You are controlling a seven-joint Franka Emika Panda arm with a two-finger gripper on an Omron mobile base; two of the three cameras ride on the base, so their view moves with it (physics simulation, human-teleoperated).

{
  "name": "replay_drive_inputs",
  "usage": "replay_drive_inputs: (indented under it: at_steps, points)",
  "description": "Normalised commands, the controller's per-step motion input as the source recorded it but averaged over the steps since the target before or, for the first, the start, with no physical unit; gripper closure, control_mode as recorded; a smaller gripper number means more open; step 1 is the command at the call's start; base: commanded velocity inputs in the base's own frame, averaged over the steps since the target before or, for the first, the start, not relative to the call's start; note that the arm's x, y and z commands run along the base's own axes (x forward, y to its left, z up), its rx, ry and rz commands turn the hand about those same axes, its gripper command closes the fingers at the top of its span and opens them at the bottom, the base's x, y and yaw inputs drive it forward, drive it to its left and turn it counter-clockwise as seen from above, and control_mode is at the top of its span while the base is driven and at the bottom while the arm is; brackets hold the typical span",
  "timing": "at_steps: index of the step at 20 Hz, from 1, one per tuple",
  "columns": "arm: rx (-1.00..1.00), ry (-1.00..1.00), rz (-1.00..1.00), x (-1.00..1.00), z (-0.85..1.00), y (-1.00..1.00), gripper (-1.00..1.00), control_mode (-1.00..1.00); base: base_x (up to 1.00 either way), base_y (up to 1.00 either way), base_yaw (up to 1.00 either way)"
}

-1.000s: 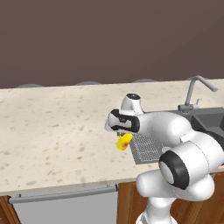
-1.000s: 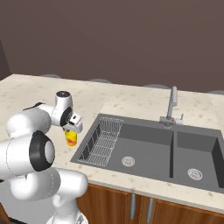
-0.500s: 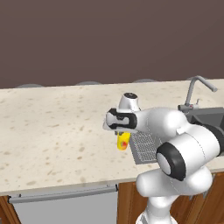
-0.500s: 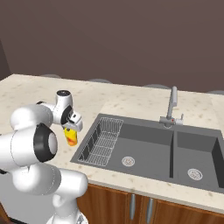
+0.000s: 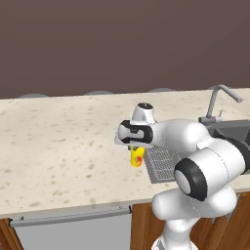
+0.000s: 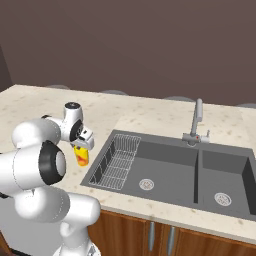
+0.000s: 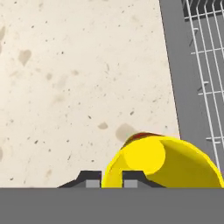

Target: Pick the cup and bowl from the counter and place them on the counter next to the sink.

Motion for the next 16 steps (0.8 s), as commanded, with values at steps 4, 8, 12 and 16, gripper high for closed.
replay_drive_inputs:
  at_steps: [4, 8, 12, 16]
  points:
    - [0.00, 0.00, 0.00, 0.00, 0.00, 0.00, -1.00, -1.00, 0.00, 0.00, 0.00]
    - [0.00, 0.00, 0.00, 0.00, 0.00, 0.00, -1.00, -1.00, 0.00, 0.00, 0.00]
    - [0.00, 0.00, 0.00, -0.04, 0.08, 0.00, -1.00, -1.00, 0.00, 0.00, 0.00]
    - [0.00, -0.08, 0.00, -0.23, 0.63, 0.00, -1.00, -1.00, 0.00, 0.00, 0.00]
